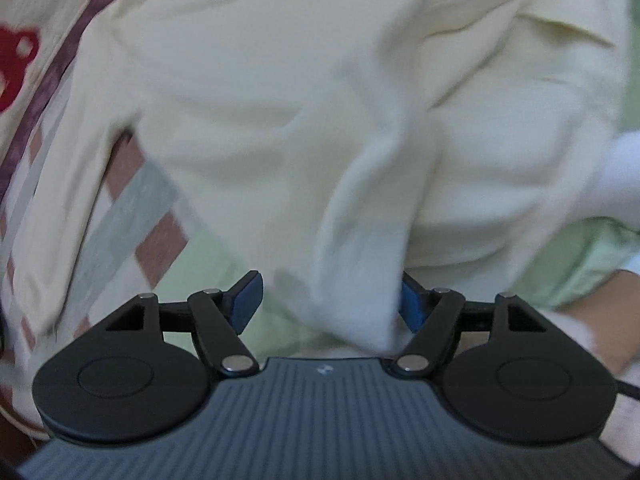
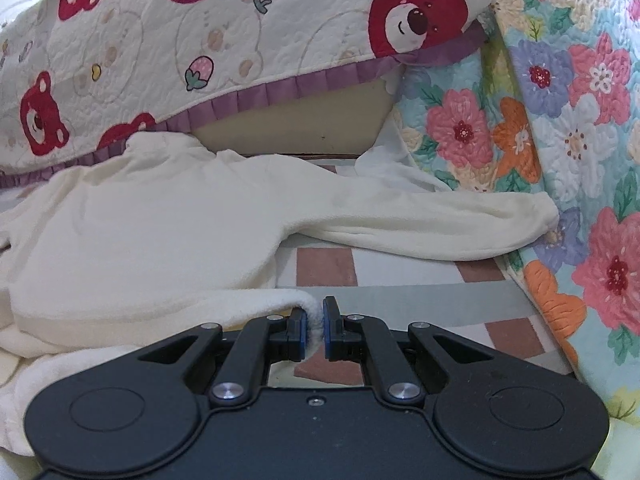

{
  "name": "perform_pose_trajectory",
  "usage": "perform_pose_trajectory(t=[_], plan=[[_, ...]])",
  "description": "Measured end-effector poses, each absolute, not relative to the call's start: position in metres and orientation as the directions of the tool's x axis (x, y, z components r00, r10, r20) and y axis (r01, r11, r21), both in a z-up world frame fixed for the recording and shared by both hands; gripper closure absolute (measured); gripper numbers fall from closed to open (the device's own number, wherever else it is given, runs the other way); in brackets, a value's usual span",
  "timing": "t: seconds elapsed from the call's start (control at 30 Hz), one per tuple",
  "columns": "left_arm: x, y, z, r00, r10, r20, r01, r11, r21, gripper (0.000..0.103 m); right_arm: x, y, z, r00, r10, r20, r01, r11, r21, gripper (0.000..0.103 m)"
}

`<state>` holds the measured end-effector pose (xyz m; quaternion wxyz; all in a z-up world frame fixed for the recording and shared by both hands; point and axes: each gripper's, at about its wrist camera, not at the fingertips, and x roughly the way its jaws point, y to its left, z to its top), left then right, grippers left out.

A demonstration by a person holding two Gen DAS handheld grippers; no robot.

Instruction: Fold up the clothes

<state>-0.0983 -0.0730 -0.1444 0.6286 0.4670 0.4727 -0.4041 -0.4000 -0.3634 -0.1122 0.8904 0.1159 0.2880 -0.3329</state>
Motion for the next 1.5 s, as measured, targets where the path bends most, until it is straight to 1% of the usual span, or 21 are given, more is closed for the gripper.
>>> perform_pose_trajectory(t=[0.03, 0.07, 0.1, 0.17, 0.27, 0.37, 0.43, 0.57, 0.63, 0.73, 0.87, 0.97, 1.0, 1.07, 1.1, 1.17, 1.2, 1.23, 1.33, 1.4, 1.5], plan=[[-0.095, -0.070, -0.145, 0.244, -0.078, -0.967, 0.946, 0.239, 0.220, 0.053, -0.402, -0.364, -0.111, 0.626, -0.518, -0.583, 0.656, 0.754, 0.033, 0.095], [-0.094, -0.067, -0.140, 0.280, -0.104, -0.954, 0.941, 0.227, 0.252, 0.095, -0.406, -0.365, -0.109, 0.642, -0.509, -0.573, 0.650, 0.758, 0.054, 0.095], [-0.093, -0.060, -0.128, 0.341, -0.138, -0.930, 0.921, 0.245, 0.301, 0.096, -0.410, -0.364, -0.106, 0.660, -0.500, -0.560, 0.643, 0.762, 0.077, 0.095], [-0.089, -0.046, -0.102, 0.447, -0.204, -0.871, 0.875, 0.303, 0.378, 0.097, -0.425, -0.354, -0.090, 0.680, -0.530, -0.507, 0.648, 0.758, 0.077, 0.096], [-0.079, -0.001, -0.033, 0.519, -0.314, -0.795, 0.769, 0.578, 0.274, 0.097, -0.447, -0.325, -0.060, 0.690, -0.597, -0.409, 0.658, 0.753, 0.011, 0.096], [-0.098, 0.047, 0.008, 0.603, -0.349, -0.717, 0.663, 0.720, 0.207, 0.097, -0.464, -0.292, -0.042, 0.700, -0.611, -0.369, 0.647, 0.762, -0.035, 0.096], [-0.113, 0.065, 0.010, 0.596, -0.351, -0.722, 0.639, 0.752, 0.162, 0.097, -0.475, -0.282, -0.047, 0.701, -0.581, -0.414, 0.642, 0.767, 0.010, 0.096], [-0.136, 0.063, -0.015, 0.539, -0.321, -0.779, 0.703, 0.680, 0.207, 0.096, -0.486, -0.289, -0.099, 0.641, -0.480, -0.599, 0.668, 0.733, 0.128, 0.095], [-0.141, 0.061, -0.018, 0.512, -0.329, -0.793, 0.728, 0.657, 0.198, 0.096, -0.487, -0.297, -0.125, 0.619, -0.441, -0.650, 0.681, 0.713, 0.166, 0.095], [-0.144, 0.054, -0.017, 0.535, -0.336, -0.775, 0.728, 0.649, 0.221, 0.097, -0.491, -0.305, -0.138, 0.644, -0.391, -0.657, 0.682, 0.682, 0.263, 0.094], [-0.140, 0.058, -0.021, 0.541, -0.344, -0.767, 0.701, 0.689, 0.185, 0.097, -0.492, -0.304, -0.145, 0.665, -0.380, -0.642, 0.659, 0.704, 0.265, 0.071], [-0.129, 0.059, -0.030, 0.533, -0.344, -0.773, 0.694, 0.700, 0.167, 0.098, -0.485, -0.303, -0.162, 0.682, -0.352, -0.641, 0.624, 0.737, 0.260, 0.069], [-0.126, 0.059, -0.032, 0.529, -0.343, -0.776, 0.692, 0.704, 0.160, 0.098, -0.481, -0.304, -0.166, 0.685, -0.337, -0.646, 0.612, 0.747, 0.259, 0.071], [-0.127, 0.060, -0.033, 0.523, -0.339, -0.782, 0.689, 0.709, 0.153, 0.098, -0.480, -0.305, -0.154, 0.705, -0.337, -0.624, 0.595, 0.759, 0.262, 0.092], [-0.127, 0.060, -0.033, 0.522, -0.335, -0.784, 0.686, 0.711, 0.154, 0.098, -0.484, -0.303, -0.141, 0.731, -0.347, -0.588, 0.583, 0.765, 0.273, 0.094], [-0.127, 0.064, -0.031, 0.521, -0.329, -0.788, 0.680, 0.717, 0.151, 0.098, -0.509, -0.289, -0.107, 0.803, -0.399, -0.444, 0.552, 0.778, 0.301, 0.096], [-0.126, 0.066, -0.030, 0.518, -0.328, -0.790, 0.676, 0.723, 0.143, 0.098, -0.519, -0.282, -0.095, 0.813, -0.423, -0.400, 0.552, 0.778, 0.300, 0.096], [-0.124, 0.067, -0.030, 0.513, -0.330, -0.792, 0.675, 0.726, 0.135, 0.098, -0.523, -0.278, -0.095, 0.797, -0.439, -0.414, 0.573, 0.767, 0.289, 0.096], [-0.123, 0.065, -0.033, 0.490, -0.339, -0.803, 0.686, 0.718, 0.116, 0.098, -0.525, -0.281, -0.141, 0.684, -0.434, -0.586, 0.666, 0.699, 0.259, 0.096], [-0.128, 0.059, -0.034, 0.499, -0.324, -0.804, 0.696, 0.702, 0.149, 0.098, -0.526, -0.283, -0.157, 0.668, -0.416, -0.618, 0.689, 0.659, 0.301, 0.096], [-0.129, 0.058, -0.033, 0.511, -0.320, -0.798, 0.693, 0.702, 0.163, 0.098, -0.520, -0.281, -0.149, 0.662, -0.425, -0.618, 0.679, 0.689, 0.254, 0.096]])
